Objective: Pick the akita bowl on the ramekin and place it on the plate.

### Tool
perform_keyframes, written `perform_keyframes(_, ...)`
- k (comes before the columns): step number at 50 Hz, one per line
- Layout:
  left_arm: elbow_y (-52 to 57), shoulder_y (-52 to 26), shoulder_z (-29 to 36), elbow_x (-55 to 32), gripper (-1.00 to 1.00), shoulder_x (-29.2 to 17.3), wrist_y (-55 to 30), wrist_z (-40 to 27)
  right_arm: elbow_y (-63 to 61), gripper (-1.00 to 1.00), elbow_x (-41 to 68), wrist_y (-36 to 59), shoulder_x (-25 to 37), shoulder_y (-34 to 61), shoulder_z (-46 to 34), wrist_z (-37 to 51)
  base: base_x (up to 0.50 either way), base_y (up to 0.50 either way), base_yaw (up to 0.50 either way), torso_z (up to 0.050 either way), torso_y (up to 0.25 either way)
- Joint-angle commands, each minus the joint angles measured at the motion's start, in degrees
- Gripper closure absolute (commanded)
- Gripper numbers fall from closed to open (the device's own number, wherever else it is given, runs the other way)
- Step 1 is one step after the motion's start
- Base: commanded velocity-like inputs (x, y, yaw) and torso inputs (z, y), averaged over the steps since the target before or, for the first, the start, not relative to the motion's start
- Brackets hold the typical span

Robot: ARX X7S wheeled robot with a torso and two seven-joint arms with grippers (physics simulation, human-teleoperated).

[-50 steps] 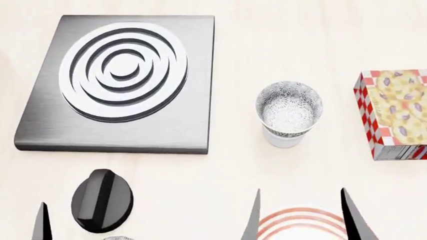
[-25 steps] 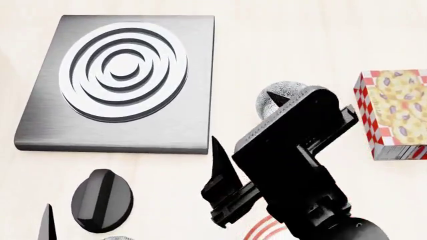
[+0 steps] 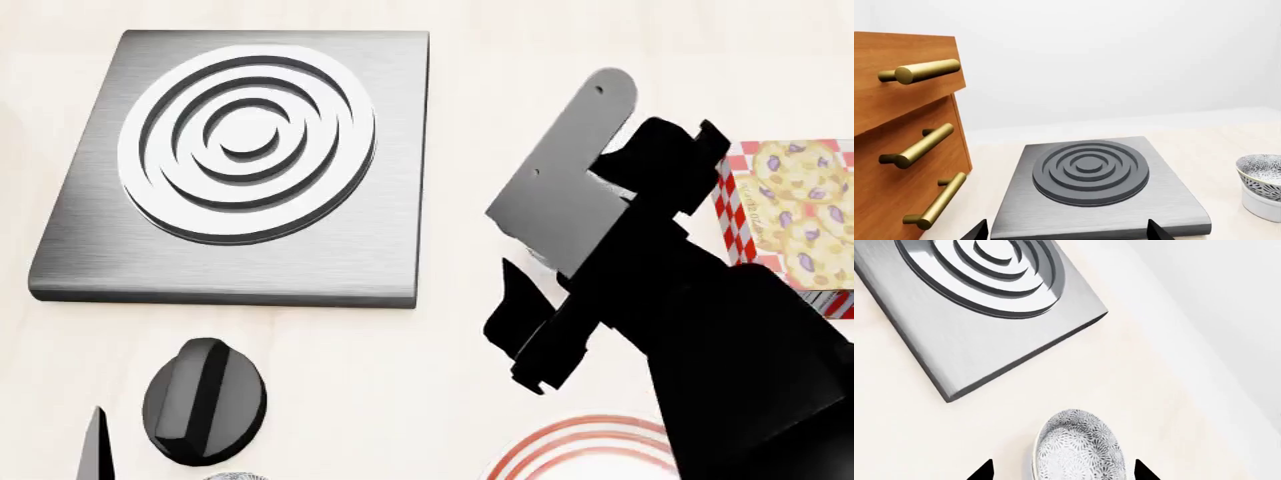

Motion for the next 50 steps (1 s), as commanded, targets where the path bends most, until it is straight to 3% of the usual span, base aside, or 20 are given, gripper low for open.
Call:
perform_keyframes(1, 0.0, -0.1, 0.2, -0.4, -1.00, -0.4, 0.0, -0.5, 6.1, -1.00, -2.2, -0.6, 0.4, 5.0, -6.0, -3.8, 0.00, 0.00, 0.00, 0.000, 0.000)
perform_keyframes(23, -0.1, -0.3, 0.8, -0.9, -1.00, -1.0, 0.0, -1.2, 18.4, -1.00, -5.3, -9.1, -2.2, 5.5, -12.2, -5.7, 0.00, 0.00, 0.00, 0.000, 0.000)
perform_keyframes(50, -0.5, -0.6, 1.6, -1.0, -1.00, -1.7, 0.1, -2.1, 28.0, -1.00, -6.1, -15.1, -5.7, 5.1, -13.0, -4.4, 0.00, 0.00, 0.00, 0.000, 0.000)
